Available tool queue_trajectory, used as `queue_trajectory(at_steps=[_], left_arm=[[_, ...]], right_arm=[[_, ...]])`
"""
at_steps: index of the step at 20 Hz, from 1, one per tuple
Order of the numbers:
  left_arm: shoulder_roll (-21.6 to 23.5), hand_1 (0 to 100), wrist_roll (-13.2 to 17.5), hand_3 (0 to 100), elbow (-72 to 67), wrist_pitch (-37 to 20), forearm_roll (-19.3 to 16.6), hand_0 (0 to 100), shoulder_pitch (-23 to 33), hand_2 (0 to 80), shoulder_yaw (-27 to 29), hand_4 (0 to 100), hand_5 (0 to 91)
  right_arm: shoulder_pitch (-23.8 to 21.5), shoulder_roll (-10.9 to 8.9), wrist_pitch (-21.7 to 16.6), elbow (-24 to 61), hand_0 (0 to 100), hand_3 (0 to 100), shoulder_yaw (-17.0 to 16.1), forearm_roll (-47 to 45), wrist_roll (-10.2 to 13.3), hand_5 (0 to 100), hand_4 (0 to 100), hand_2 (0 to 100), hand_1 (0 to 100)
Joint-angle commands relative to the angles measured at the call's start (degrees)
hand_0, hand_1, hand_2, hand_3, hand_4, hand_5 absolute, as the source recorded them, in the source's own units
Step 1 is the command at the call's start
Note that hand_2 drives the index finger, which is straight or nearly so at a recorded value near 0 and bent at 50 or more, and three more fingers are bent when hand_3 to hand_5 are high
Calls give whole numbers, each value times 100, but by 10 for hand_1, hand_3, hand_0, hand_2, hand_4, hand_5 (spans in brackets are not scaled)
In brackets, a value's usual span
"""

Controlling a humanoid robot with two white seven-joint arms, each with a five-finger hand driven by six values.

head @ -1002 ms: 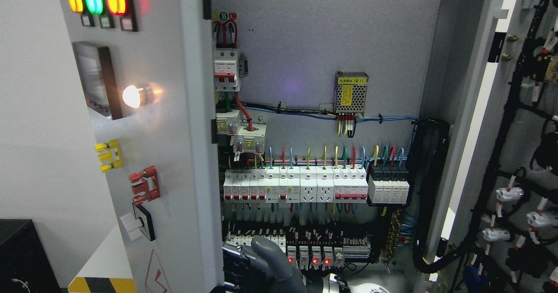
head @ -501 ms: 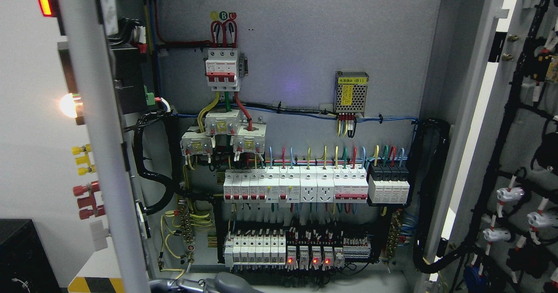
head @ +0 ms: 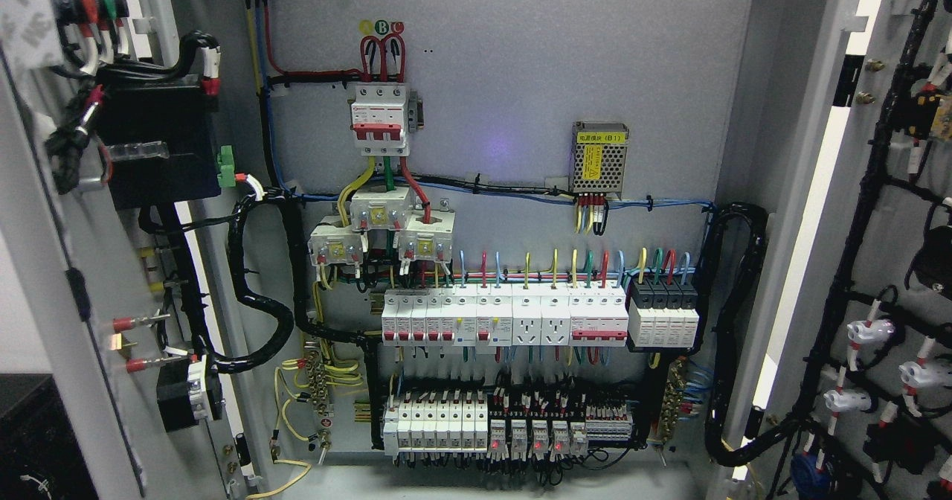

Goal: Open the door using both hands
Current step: 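Pull the indicator-light door with the right hand, swinging it open, then lower and withdraw the right hand from the door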

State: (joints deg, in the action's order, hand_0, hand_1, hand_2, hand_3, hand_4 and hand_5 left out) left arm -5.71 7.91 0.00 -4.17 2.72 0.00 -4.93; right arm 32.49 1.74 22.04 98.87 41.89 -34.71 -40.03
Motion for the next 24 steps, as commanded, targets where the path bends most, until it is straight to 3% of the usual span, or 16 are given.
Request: queue_trajectory(at_steps=[1, 11, 17, 21, 24], left_arm=[[0, 0, 0, 0, -79, -5, 1, 0, 123, 0, -8, 0, 0], [0, 0, 0, 0, 0, -5, -8, 0, 114, 0, -26, 0, 0], [61, 0, 0, 0, 1664, -49, -34, 0, 499, 0, -148, 0, 0], [359, 0, 0, 0, 4826, -84, 9, 0, 1439, 0, -1043, 0, 0], [816, 0, 0, 0, 7252, -347, 10, 0, 2046, 0, -1465, 0, 0]], right_arm=[[117, 529, 2, -271, 0, 0, 425, 272, -13, 0, 0, 0, 0], [196, 679, 2, -456, 0, 0, 329, 465, -4, 0, 0, 0, 0], [152, 582, -7, -447, 0, 0, -532, 395, -13, 0, 0, 0, 0], [117, 108, -24, -403, 0, 0, -1260, 386, -13, 0, 0, 0, 0], [-207, -190, -33, -386, 0, 0, -1762, 465, -4, 0, 0, 0, 0]])
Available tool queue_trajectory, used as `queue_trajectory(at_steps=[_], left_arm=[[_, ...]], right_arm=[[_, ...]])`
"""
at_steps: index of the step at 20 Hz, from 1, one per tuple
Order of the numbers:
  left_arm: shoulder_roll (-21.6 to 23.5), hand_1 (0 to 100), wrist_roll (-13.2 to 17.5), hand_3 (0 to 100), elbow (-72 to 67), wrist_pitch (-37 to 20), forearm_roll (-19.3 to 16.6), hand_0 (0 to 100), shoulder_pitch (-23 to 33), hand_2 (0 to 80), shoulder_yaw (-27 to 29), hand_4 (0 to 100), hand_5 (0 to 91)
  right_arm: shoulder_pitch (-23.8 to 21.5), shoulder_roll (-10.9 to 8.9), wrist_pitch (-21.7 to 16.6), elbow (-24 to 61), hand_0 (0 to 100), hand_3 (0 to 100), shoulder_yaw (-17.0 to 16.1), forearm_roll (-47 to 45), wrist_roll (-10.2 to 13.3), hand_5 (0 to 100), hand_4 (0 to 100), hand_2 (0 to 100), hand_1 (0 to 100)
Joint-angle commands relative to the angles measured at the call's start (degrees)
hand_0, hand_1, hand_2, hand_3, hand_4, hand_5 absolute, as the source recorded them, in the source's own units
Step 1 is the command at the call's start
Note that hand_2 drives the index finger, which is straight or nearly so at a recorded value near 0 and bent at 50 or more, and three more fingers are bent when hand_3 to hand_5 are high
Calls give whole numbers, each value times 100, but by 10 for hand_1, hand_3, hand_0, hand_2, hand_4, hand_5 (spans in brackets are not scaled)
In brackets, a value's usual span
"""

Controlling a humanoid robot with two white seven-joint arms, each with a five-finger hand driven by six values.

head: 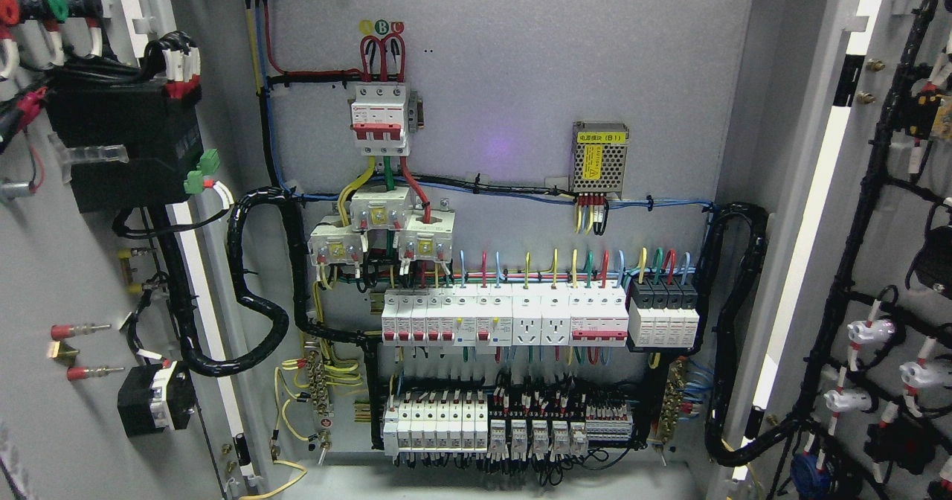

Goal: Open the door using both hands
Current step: 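Lower and withdraw the right hand from the door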

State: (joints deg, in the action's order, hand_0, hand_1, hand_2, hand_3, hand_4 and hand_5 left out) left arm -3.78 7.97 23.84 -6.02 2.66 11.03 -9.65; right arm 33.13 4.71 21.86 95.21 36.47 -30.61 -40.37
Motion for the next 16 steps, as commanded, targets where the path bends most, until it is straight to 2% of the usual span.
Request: queue_trajectory(at_steps=[1, 3, 4, 6, 8, 10, 16], left_arm=[[841, 0, -6, 0, 5563, -310, 16, 0, 1067, 0, -1186, 0, 0], [1316, 0, -32, 0, 6638, -827, 7, 0, 1147, 0, -1521, 0, 0], [1449, 0, -67, 0, 6965, -1335, 7, 0, 1173, 0, -1574, 0, 0], [1503, 0, -76, 0, 7135, -2774, -11, 0, 1182, 0, -1592, 0, 0], [1512, 0, -85, 0, 7135, -4216, -11, 0, 1165, 0, -1584, 0, 0], [1512, 0, -85, 0, 7152, -5229, -20, 0, 1130, 0, -1584, 0, 0], [1380, 0, -85, 0, 7477, -6848, -28, 0, 1033, 0, -1347, 0, 0]], right_arm=[[-429, -585, -23, 67, 0, 0, -1335, 64, 38, 0, 0, 0, 0], [-1051, -770, -276, 444, 0, 0, -1825, 20, 12, 0, 0, 0, 0], [-1403, -788, -600, 594, 0, 0, -2019, 12, 12, 0, 0, 0, 0], [-2062, -858, -1312, 831, 0, 0, -2083, 29, 20, 0, 0, 0, 0], [-2634, -989, -1840, 1034, 0, 0, -2135, 56, 29, 0, 0, 0, 0], [-2995, -1121, -2315, 1306, 0, 0, -2214, 56, 38, 0, 0, 0, 0], [-4181, -1789, -3923, 2141, 0, 0, -2408, 38, 47, 0, 0, 0, 0]])
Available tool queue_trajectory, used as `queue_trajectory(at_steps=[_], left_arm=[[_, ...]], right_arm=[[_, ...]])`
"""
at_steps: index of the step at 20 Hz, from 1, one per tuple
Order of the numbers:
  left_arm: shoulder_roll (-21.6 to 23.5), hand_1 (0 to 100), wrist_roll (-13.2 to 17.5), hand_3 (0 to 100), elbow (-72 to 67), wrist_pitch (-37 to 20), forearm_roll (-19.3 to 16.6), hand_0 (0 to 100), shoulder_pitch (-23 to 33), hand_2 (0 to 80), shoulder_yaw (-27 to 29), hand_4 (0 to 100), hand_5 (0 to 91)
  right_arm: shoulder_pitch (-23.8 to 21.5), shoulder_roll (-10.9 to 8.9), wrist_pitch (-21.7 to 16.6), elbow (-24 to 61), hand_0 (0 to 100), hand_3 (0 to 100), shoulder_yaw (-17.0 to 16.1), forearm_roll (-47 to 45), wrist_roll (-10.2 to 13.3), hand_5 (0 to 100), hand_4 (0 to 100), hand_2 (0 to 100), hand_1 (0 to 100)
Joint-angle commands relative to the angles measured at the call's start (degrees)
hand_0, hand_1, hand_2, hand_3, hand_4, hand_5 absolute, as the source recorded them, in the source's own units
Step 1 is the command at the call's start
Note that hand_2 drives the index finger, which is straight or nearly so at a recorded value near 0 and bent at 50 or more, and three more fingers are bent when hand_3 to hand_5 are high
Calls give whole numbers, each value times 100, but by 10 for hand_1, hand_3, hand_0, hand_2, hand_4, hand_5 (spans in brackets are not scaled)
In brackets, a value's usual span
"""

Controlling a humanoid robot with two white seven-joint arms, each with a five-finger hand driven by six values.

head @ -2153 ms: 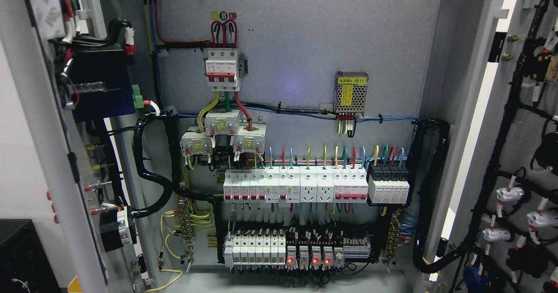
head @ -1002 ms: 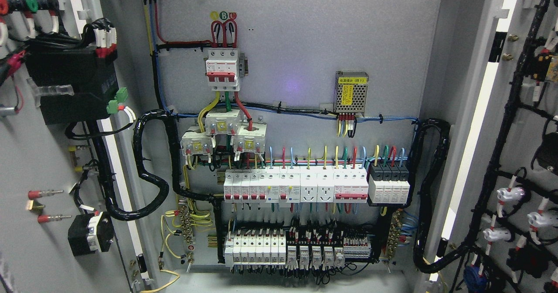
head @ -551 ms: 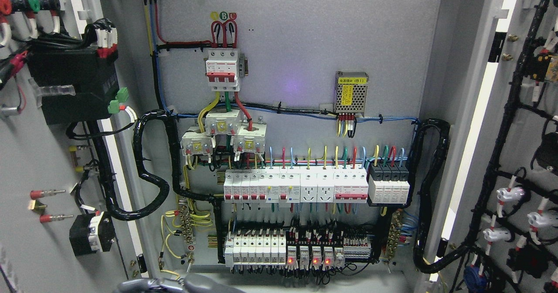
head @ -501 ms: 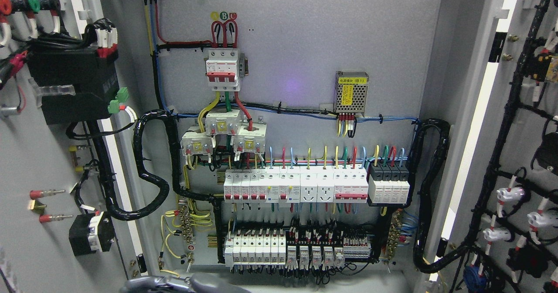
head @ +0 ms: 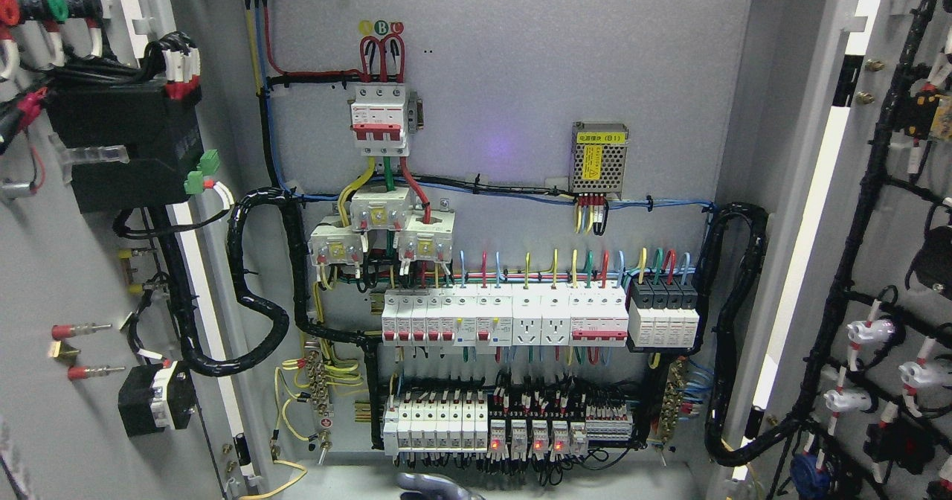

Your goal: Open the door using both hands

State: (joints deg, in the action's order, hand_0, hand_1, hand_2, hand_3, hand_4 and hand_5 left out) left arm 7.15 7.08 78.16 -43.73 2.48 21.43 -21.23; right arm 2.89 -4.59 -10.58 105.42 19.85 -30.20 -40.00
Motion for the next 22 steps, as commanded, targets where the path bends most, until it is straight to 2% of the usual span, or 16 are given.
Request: queue_trajectory(at_steps=[1, 3, 5, 8, 11, 12, 16, 17, 20, 22], left_arm=[[208, 0, -4, 0, 2133, -3358, -10, 0, -25, 0, -92, 0, 0], [50, 0, -4, 0, 2352, -3833, -10, 0, -95, 0, -39, 0, 0], [-91, 0, 4, 0, 2581, -4168, -10, 0, -226, 0, 40, 0, 0], [-336, 0, 4, 0, 2819, -4555, 7, 0, -542, 0, 487, 0, 0], [-750, 0, 4, 0, 3056, -4609, 16, 0, -692, 0, 953, 0, 0], [-803, 0, 4, 0, 3074, -4618, 16, 0, -754, 0, 989, 0, 0], [-917, 0, 4, 0, 3232, -4934, 25, 0, -859, 0, 1191, 0, 0], [-926, 0, 4, 0, 3319, -4952, 51, 0, -877, 0, 1218, 0, 0], [-961, 0, 4, 0, 3566, -4969, 121, 0, -851, 0, 1455, 0, 0], [-962, 0, 4, 0, 3593, -5188, 174, 0, -825, 0, 1604, 0, 0]], right_arm=[[-1394, -894, -1004, 1190, 0, 0, -798, -13, 10, 0, 0, 0, 0], [-1703, -982, -1567, 1200, 0, 0, -1061, -13, 10, 0, 0, 0, 0], [-1949, -1000, -1850, 1208, 0, 0, -1369, -30, 10, 0, 0, 0, 0], [-2134, -1061, -2026, 1322, 0, 0, -1834, -65, 10, 0, 0, 0, 0], [-2143, -1175, -2035, 1437, 0, 0, -2125, -144, 27, 0, 0, 0, 0], [-2117, -1210, -2035, 1446, 0, 0, -2178, -318, 141, 0, 0, 0, 0], [-2064, -1377, -2035, 1446, 0, 0, -2389, -1181, 887, 0, 0, 0, 0], [-2064, -1439, -2035, 1446, 0, 0, -2442, -1190, 941, 0, 0, 0, 0], [-1985, -1466, -2166, 1446, 0, 0, -2591, -1251, 950, 0, 0, 0, 0], [-1924, -1474, -2220, 1446, 0, 0, -2644, -1619, 959, 0, 0, 0, 0]])
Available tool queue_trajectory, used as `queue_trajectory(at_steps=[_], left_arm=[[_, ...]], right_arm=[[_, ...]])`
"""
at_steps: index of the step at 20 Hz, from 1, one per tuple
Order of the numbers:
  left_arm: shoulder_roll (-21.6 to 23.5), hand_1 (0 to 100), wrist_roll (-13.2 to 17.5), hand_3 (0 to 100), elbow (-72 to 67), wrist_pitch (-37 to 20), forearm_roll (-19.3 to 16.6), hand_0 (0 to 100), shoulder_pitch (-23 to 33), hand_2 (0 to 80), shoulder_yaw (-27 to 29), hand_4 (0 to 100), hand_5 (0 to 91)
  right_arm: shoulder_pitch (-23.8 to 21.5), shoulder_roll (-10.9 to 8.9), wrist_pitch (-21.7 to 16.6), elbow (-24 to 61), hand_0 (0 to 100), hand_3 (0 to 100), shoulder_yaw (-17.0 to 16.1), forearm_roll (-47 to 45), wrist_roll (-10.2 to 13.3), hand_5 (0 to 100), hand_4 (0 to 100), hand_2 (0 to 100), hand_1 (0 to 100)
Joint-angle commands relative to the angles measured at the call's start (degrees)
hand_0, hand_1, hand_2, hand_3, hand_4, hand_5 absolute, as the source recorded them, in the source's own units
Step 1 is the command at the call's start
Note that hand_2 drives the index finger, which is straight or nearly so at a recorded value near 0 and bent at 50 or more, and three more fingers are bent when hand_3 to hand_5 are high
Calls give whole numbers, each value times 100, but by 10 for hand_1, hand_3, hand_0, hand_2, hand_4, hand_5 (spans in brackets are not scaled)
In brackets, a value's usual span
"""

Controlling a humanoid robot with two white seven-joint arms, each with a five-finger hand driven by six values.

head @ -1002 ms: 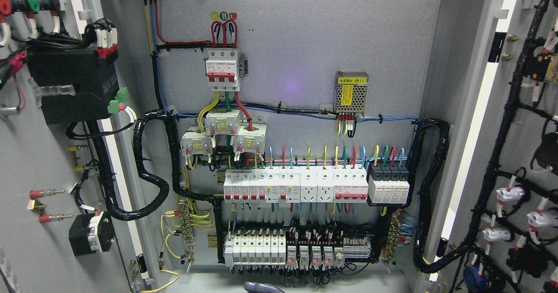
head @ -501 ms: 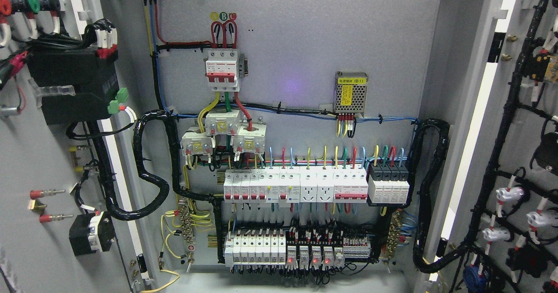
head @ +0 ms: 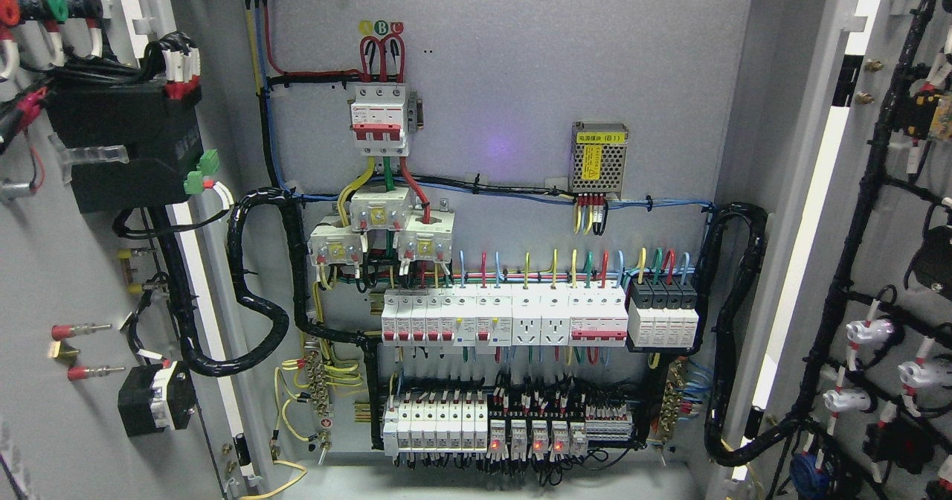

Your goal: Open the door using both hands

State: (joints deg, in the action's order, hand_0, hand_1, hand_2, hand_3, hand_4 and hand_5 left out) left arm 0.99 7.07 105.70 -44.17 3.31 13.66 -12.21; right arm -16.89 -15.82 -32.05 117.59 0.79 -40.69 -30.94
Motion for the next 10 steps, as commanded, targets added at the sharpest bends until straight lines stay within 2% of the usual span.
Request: queue_trajectory(at_steps=[1, 5, 7, 10], left_arm=[[-345, 0, 4, 0, 847, -5250, 100, 0, -39, 0, 816, 0, 0], [-275, 0, 4, 0, 847, -5286, 354, 0, 153, 0, 1404, 0, 0], [-204, 0, -4, 0, 838, -5329, 416, 0, 294, 0, 1790, 0, 0], [-160, 0, 4, 0, 830, -5347, 434, 0, 356, 0, 2440, 0, 0]], right_arm=[[98, -352, -65, 229, 0, 0, -816, -754, 53, 0, 0, 0, 0], [133, -466, -65, 212, 0, 0, -975, -1108, 44, 0, 0, 0, 0], [125, -580, -65, 212, 0, 0, -1133, -1116, 44, 0, 0, 0, 0], [124, -642, -65, 168, 0, 0, -1169, -1265, 35, 0, 0, 0, 0]])
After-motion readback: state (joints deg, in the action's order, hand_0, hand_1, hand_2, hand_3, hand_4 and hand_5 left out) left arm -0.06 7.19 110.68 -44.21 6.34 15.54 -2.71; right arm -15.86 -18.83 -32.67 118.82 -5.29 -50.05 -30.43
